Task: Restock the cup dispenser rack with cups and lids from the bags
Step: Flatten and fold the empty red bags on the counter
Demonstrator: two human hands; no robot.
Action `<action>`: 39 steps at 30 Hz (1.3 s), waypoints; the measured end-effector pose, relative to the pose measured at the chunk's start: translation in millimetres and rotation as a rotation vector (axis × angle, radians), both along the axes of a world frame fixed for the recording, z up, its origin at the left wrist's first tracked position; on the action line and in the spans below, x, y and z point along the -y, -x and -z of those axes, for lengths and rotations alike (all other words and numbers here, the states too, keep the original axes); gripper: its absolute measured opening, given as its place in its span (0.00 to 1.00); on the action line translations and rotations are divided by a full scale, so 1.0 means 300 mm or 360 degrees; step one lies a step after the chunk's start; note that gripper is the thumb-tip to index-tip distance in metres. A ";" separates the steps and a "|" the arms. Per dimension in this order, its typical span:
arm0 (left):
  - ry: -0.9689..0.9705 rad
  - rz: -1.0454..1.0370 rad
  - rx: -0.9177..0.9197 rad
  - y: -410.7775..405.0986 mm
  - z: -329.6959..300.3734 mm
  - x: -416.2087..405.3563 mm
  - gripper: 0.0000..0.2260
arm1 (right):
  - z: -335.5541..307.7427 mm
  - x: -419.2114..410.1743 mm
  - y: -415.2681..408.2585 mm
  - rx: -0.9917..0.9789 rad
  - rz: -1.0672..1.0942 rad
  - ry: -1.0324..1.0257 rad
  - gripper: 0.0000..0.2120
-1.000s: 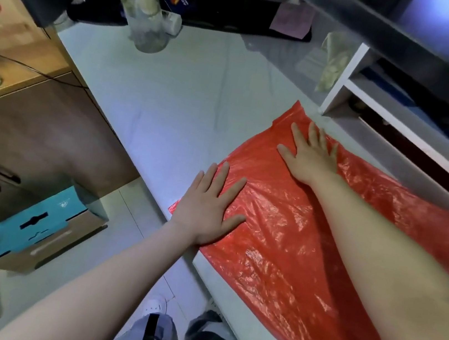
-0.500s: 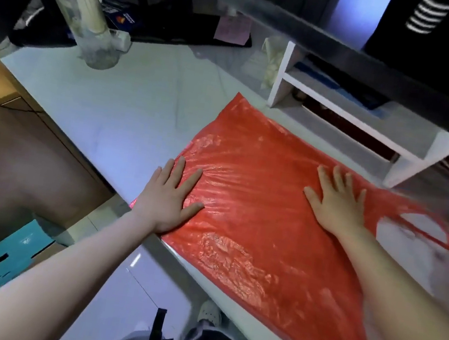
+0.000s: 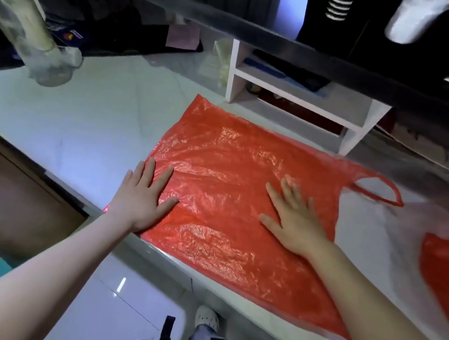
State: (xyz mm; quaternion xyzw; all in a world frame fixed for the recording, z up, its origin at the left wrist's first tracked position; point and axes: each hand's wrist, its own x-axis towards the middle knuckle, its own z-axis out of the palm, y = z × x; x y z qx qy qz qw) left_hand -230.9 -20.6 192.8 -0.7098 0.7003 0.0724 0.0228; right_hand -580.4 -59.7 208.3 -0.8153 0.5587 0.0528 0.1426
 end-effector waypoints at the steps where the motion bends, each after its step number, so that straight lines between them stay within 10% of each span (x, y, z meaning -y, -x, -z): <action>1: -0.0002 0.0007 0.0008 -0.001 0.001 0.000 0.37 | 0.004 -0.015 0.023 -0.0066 0.0018 -0.0014 0.38; 5: 0.0002 0.0024 0.0017 0.002 0.001 0.003 0.34 | -0.047 -0.042 0.078 -0.0091 0.0323 -0.0027 0.33; 12: 0.0045 0.0059 -0.0051 0.004 -0.006 0.000 0.34 | -0.175 -0.280 0.154 0.0938 0.0913 0.0323 0.10; 19: 0.0074 0.0074 -0.0046 -0.005 0.008 0.007 0.34 | -0.118 -0.632 0.320 0.1520 0.1794 0.0231 0.23; 27: 0.0099 0.0086 -0.0005 0.001 0.000 0.006 0.33 | -0.061 -0.709 0.351 0.0981 0.1671 0.0459 0.13; 34: 0.0058 0.0070 -0.0049 0.003 -0.011 0.008 0.33 | -0.065 -0.753 0.398 0.1461 0.1745 0.0198 0.23; 39: 0.0079 -0.0002 -0.0056 -0.016 -0.012 0.018 0.34 | -0.081 -0.775 0.401 0.0742 0.1306 0.0158 0.21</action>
